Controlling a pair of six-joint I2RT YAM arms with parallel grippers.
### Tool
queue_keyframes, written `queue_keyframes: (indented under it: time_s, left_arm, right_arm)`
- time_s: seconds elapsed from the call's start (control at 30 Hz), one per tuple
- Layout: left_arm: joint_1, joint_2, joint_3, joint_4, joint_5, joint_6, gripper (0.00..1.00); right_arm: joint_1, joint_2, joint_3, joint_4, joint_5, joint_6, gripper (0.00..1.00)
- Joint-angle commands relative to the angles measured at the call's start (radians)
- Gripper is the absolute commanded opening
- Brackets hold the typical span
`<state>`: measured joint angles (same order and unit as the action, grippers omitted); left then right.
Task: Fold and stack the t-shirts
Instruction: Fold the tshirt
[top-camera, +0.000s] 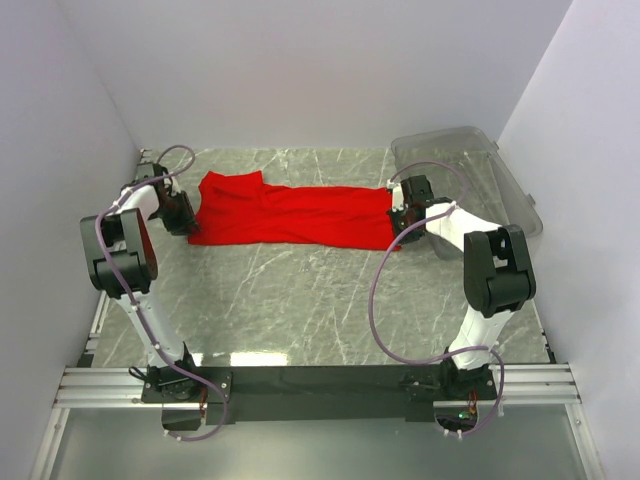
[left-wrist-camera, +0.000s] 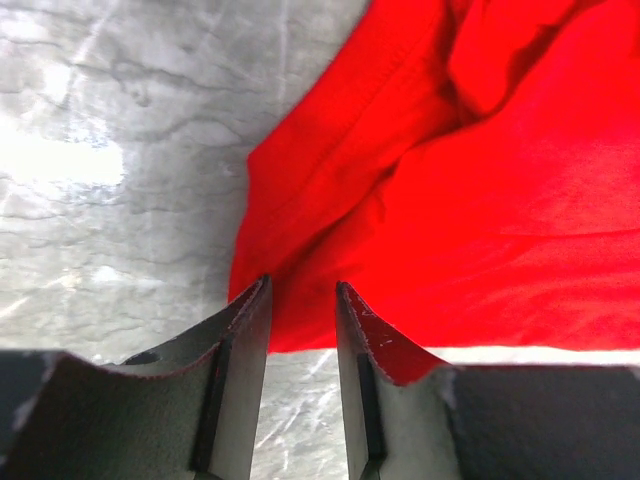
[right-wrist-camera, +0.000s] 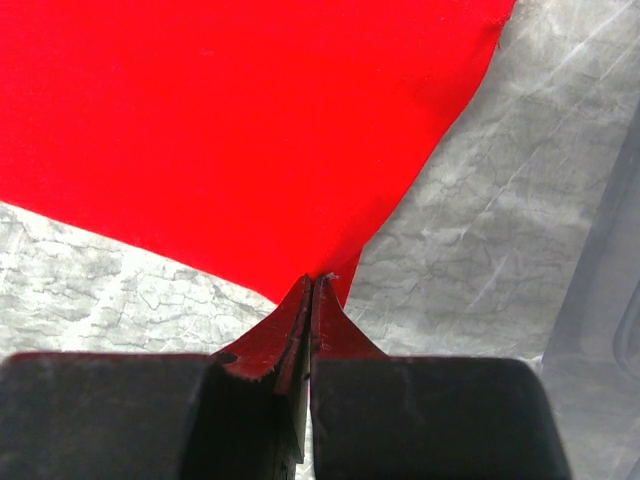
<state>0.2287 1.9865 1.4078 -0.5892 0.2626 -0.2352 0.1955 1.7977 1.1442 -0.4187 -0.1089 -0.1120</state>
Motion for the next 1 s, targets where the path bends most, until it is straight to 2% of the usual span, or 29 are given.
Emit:
queue_keyframes:
  time_s: [0.0, 0.27, 0.33, 0.37, 0.43, 0.47, 0.8, 0.9, 0.97]
  left_arm:
    - [-0.015, -0.031, 0.033, -0.001, -0.063, 0.033, 0.38]
    - [-0.063, -0.002, 0.049, -0.017, -0.105, 0.05, 0.35]
    - [-0.068, -0.003, 0.046, -0.017, -0.091, 0.054, 0.27]
    - [-0.066, -0.005, 0.045, -0.017, -0.086, 0.056, 0.19]
    - [-0.066, -0.009, 0.046, -0.017, -0.095, 0.057, 0.11]
    - [-0.068, -0.014, 0.046, -0.018, -0.102, 0.059, 0.01]
    - [-0.035, -0.078, 0.054, -0.021, -0.218, 0.04, 0.0]
    - [0.033, -0.145, 0.011, 0.009, -0.197, 0.027, 0.01]
    - [0.041, -0.161, 0.002, 0.015, -0.191, 0.02, 0.0]
  right_arm:
    - [-0.01, -0.001, 0.029, 0.009, -0.009, 0.006, 0.0]
    - [-0.01, -0.006, 0.022, 0.012, -0.014, 0.006, 0.0]
    - [-0.008, -0.009, 0.019, 0.012, -0.014, 0.006, 0.0]
    - [-0.008, -0.008, 0.019, 0.012, -0.014, 0.008, 0.0]
    - [-0.01, -0.008, 0.017, 0.014, -0.012, 0.006, 0.0]
    - [-0.01, -0.008, 0.015, 0.012, -0.012, 0.006, 0.0]
    - [-0.011, -0.05, -0.026, 0.029, 0.038, -0.009, 0.0]
    - [-0.014, -0.069, -0.041, 0.04, 0.051, -0.006, 0.0]
    - [-0.016, -0.075, -0.047, 0.046, 0.052, -0.006, 0.0]
